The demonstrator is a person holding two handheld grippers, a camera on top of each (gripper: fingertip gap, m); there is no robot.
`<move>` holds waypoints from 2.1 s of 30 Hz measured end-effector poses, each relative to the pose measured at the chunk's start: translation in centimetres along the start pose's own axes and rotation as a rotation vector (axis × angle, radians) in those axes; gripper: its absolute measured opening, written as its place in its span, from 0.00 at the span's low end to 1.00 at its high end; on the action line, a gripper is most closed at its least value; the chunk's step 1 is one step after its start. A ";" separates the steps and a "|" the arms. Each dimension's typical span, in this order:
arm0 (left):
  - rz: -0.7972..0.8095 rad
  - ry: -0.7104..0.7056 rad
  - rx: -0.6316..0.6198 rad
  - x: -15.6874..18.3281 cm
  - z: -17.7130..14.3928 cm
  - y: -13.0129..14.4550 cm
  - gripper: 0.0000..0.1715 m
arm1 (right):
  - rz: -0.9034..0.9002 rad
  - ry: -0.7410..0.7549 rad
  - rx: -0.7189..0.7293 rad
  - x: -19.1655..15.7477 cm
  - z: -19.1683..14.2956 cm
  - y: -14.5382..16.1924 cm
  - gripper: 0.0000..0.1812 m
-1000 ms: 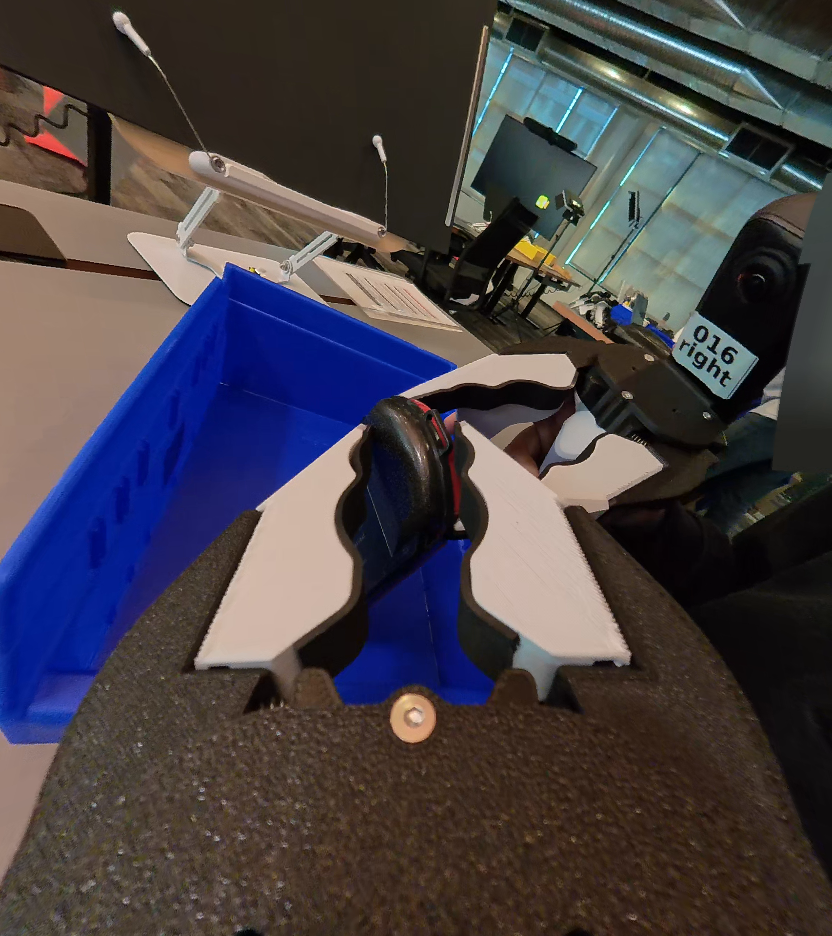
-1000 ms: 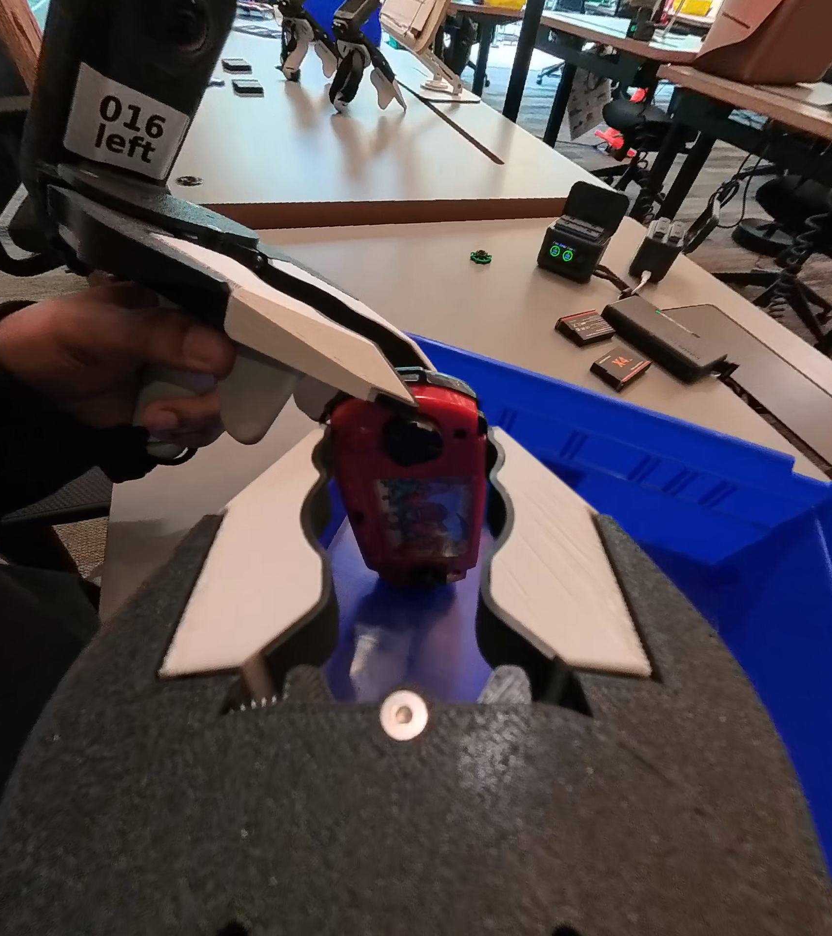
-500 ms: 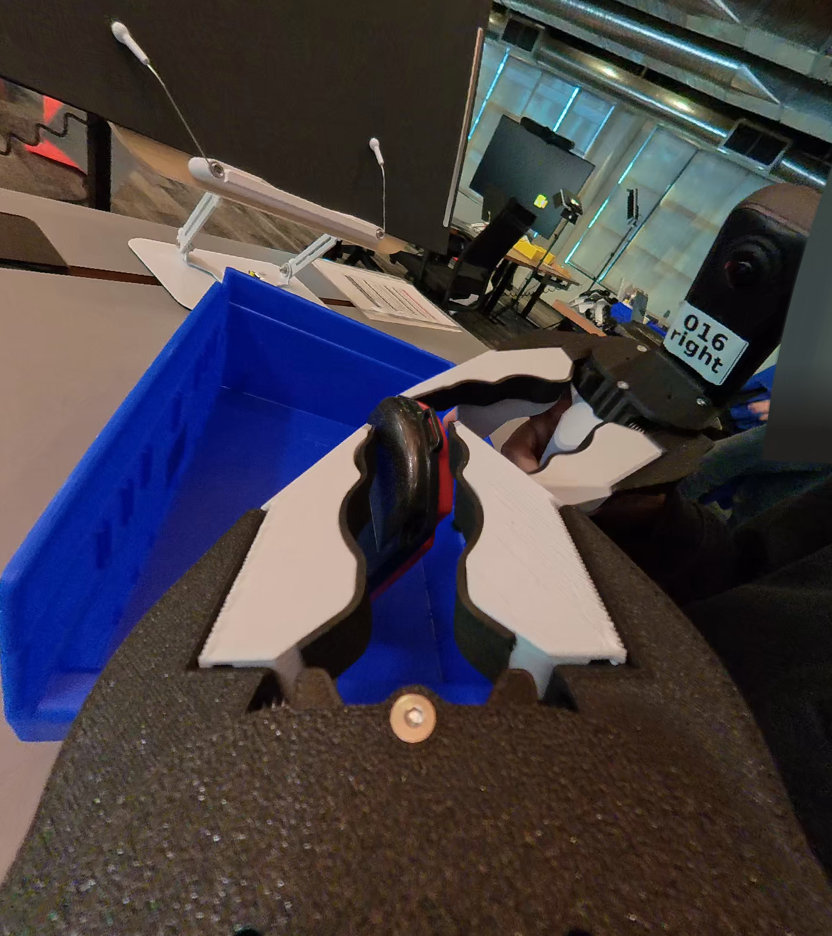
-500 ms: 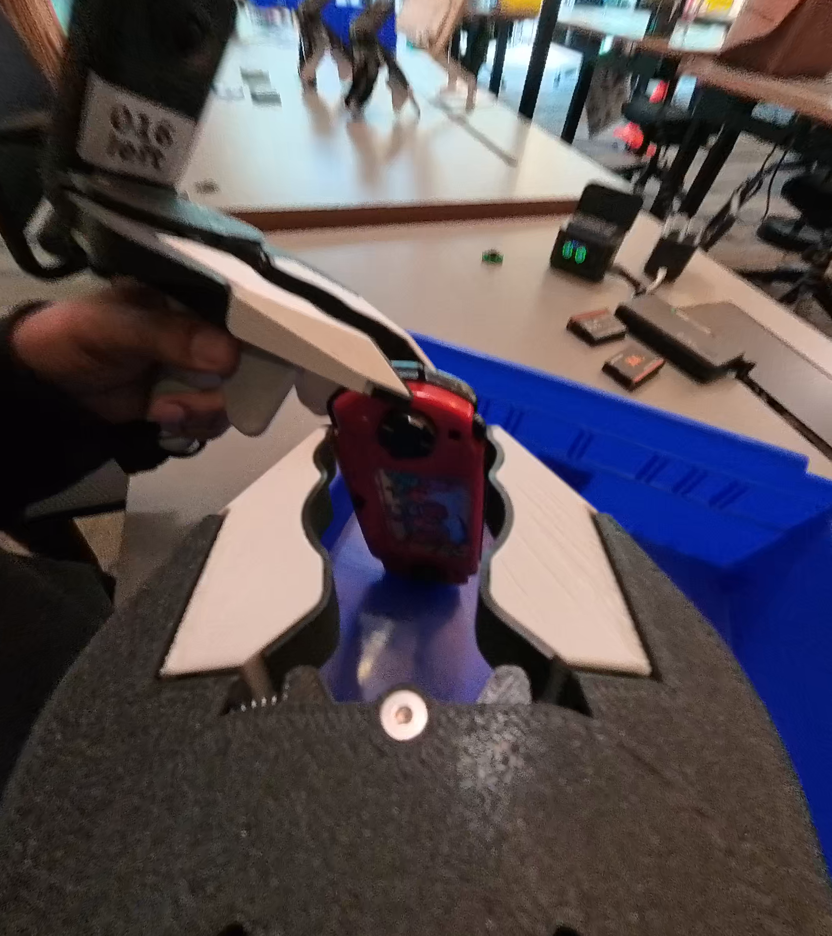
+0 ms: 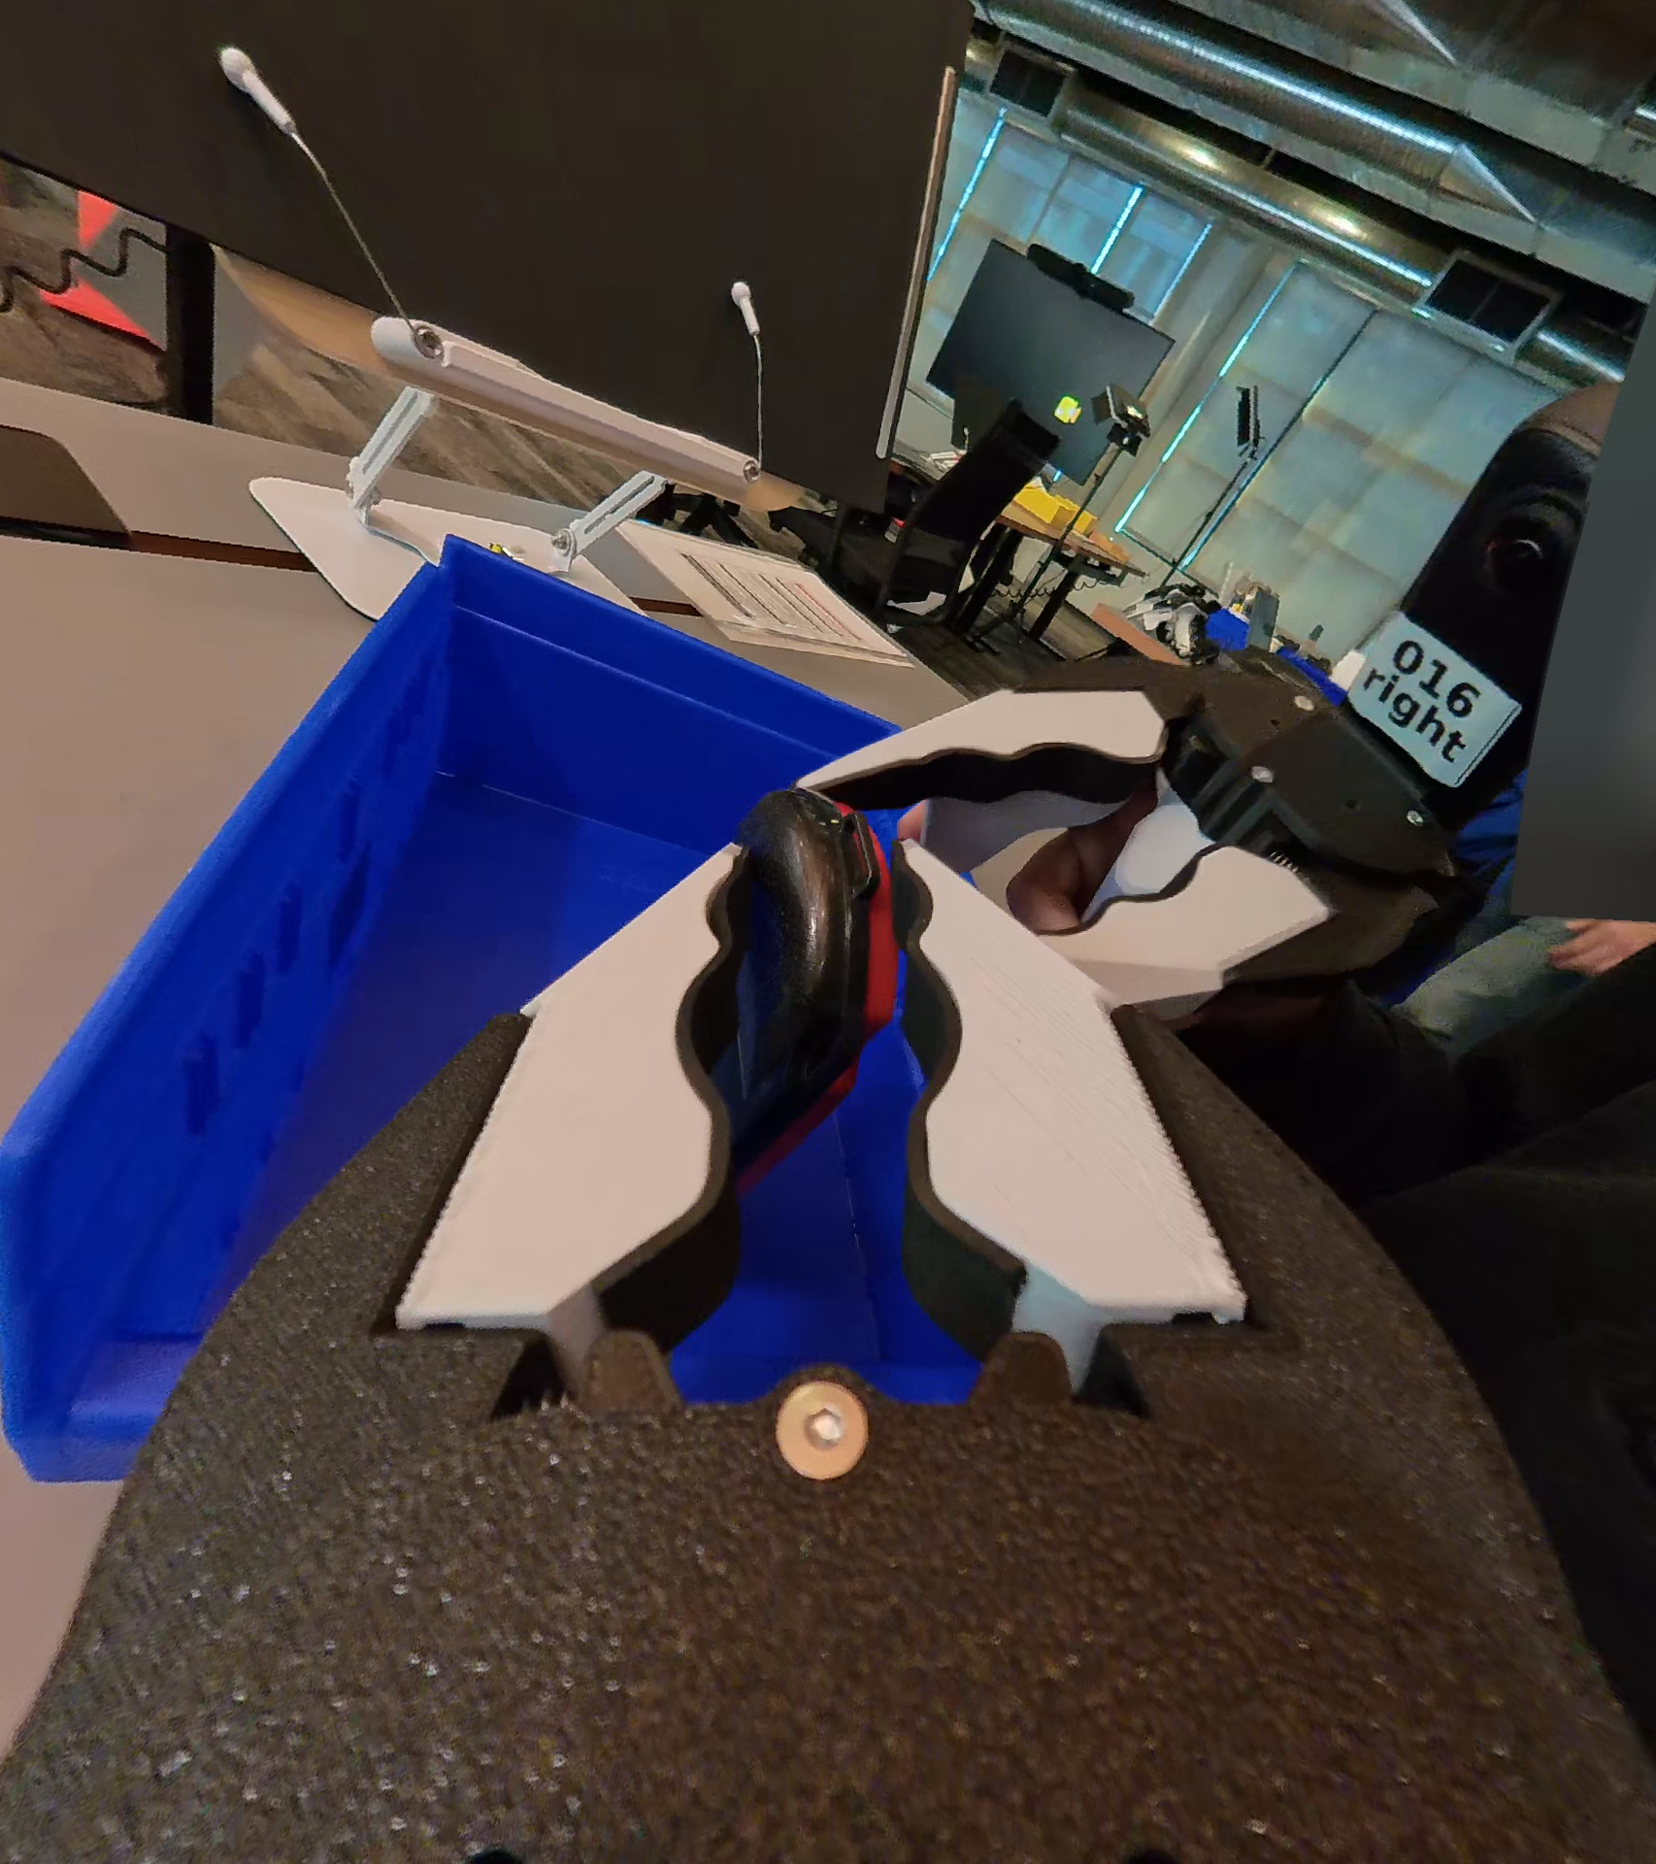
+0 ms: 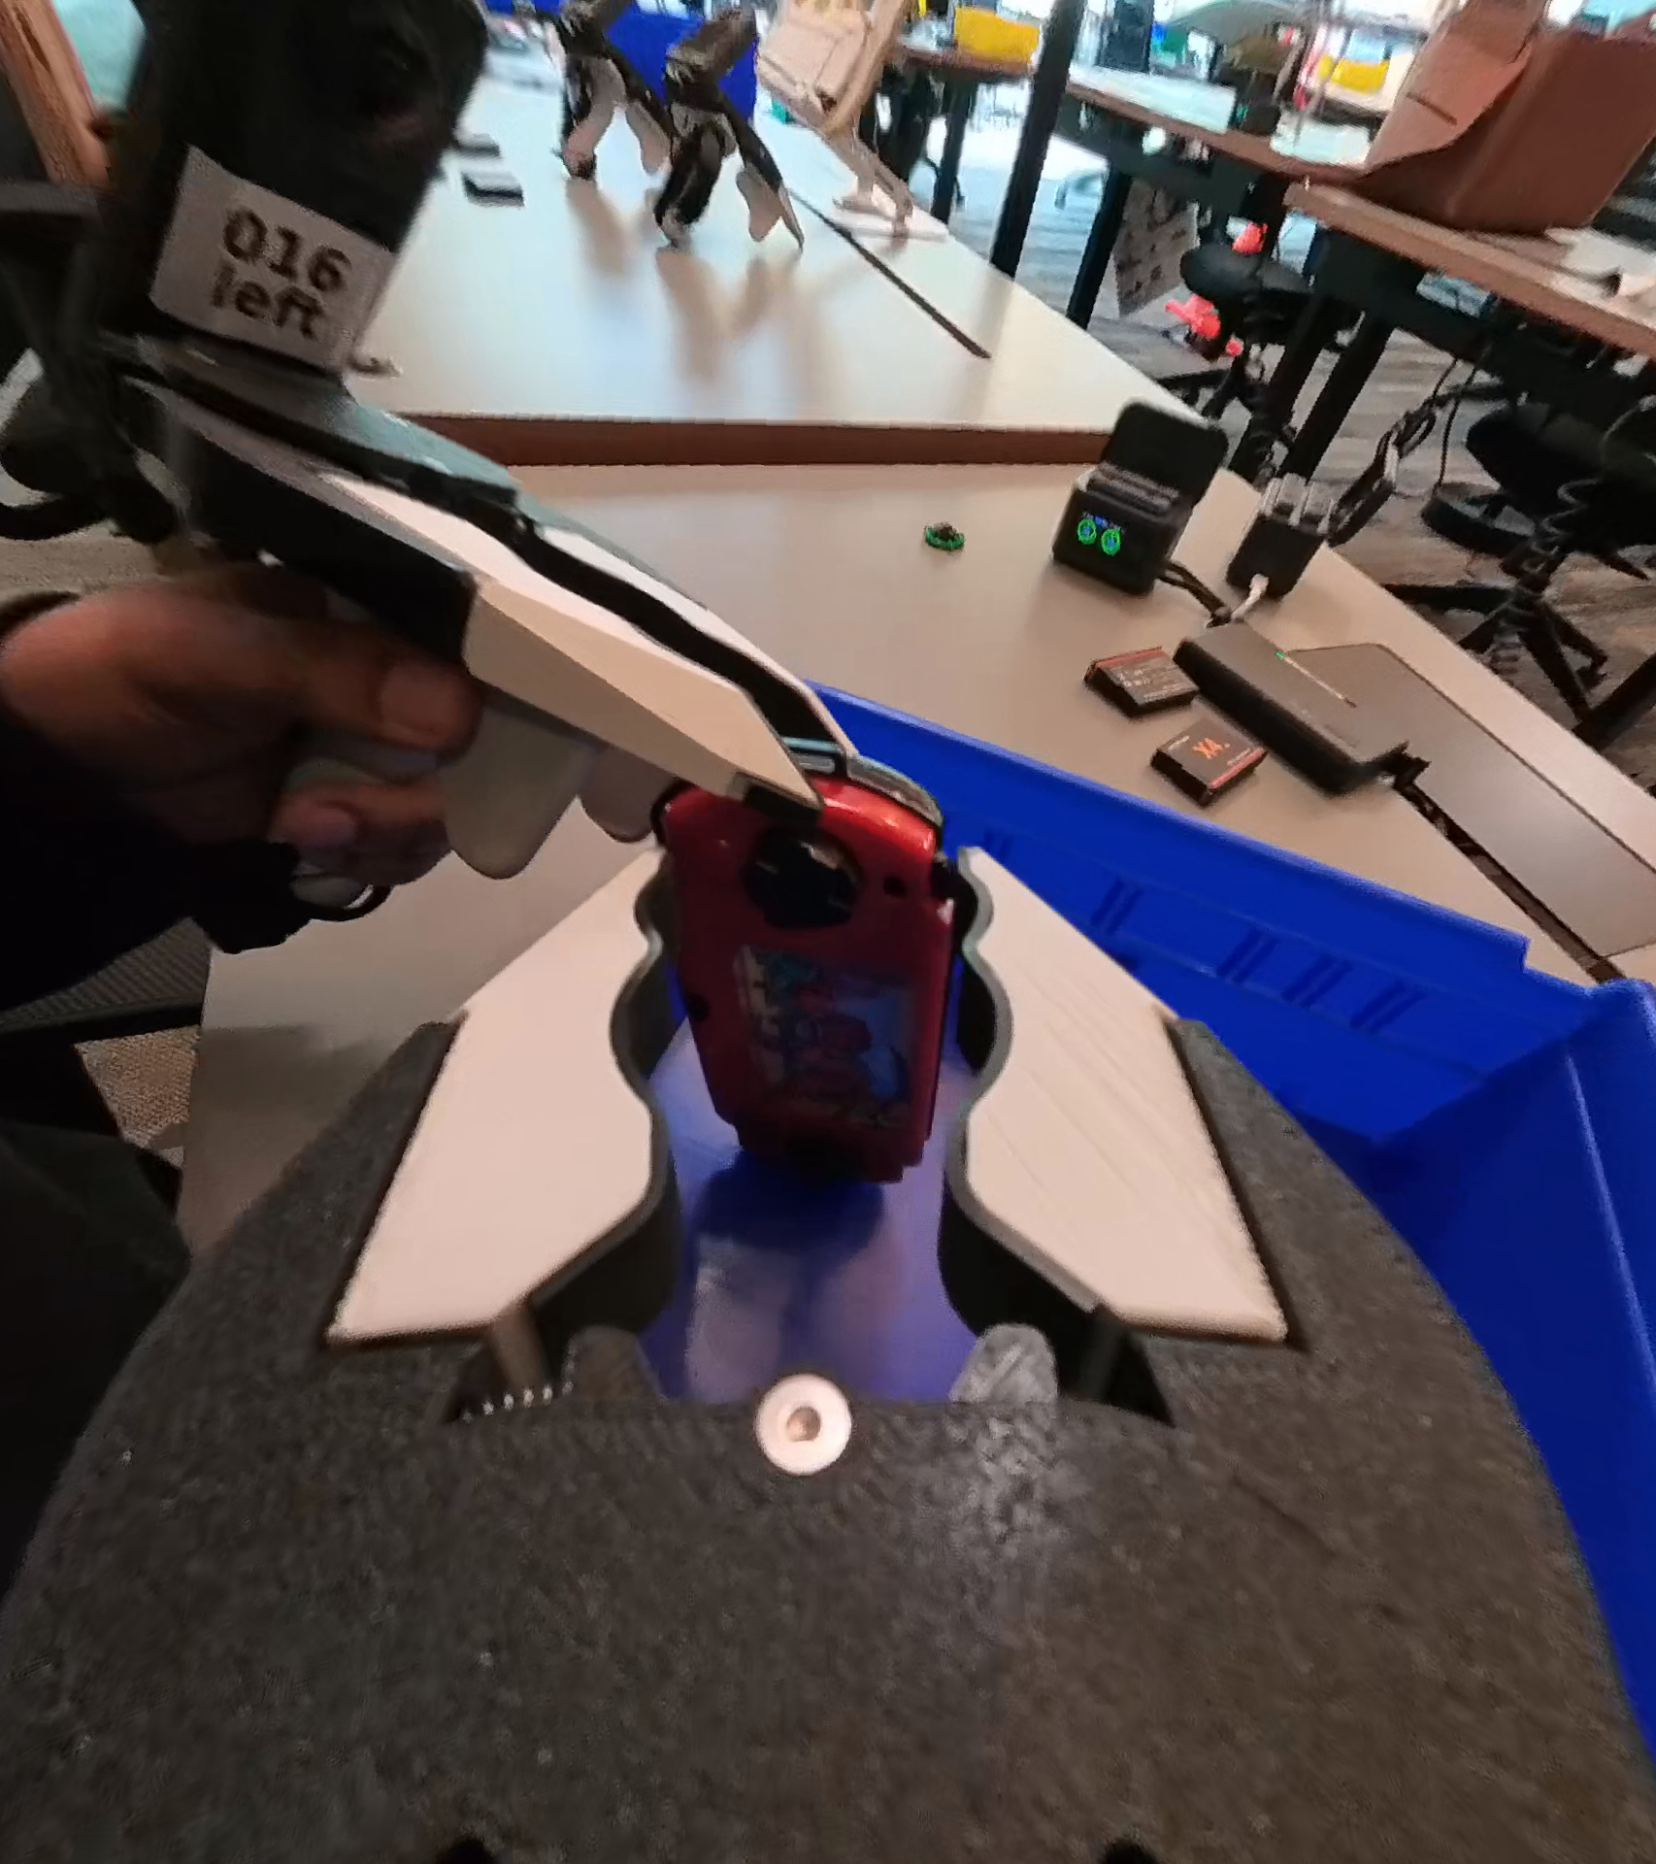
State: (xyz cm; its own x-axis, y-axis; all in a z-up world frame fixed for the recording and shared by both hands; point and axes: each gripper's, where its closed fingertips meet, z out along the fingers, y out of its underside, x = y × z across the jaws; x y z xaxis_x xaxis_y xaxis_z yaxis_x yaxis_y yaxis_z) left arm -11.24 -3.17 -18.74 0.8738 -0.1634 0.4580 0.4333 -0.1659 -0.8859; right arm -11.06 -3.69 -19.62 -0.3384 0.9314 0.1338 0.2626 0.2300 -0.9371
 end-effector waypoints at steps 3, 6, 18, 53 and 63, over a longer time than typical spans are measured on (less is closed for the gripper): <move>-0.006 -0.008 0.007 -0.2 -0.1 -0.1 0.16 | 0.029 -0.049 0.061 -0.5 -0.6 -1.0 0.29; -0.001 -0.017 0.007 -0.4 -0.2 -0.1 0.16 | 0.061 -0.025 0.043 0.3 -0.6 -0.3 0.29; -0.018 -0.037 0.023 -0.8 -0.3 -0.3 0.16 | -0.020 0.017 0.053 -0.7 0.1 -0.3 0.25; 0.240 -0.239 0.064 -0.8 0.7 -0.8 0.13 | 0.282 0.014 0.070 1.1 -0.2 0.0 0.10; 0.064 -0.263 0.136 -3.6 -1.5 -2.2 0.00 | 0.422 0.062 0.086 3.7 -3.4 1.8 0.00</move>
State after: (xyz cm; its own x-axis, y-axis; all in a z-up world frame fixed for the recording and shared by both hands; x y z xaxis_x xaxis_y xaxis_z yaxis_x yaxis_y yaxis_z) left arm -15.66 -3.71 -18.26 0.9197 0.0915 0.3818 0.3857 -0.0287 -0.9222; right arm -8.74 1.16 -19.73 -0.1621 0.9546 -0.2500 0.2893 -0.1963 -0.9369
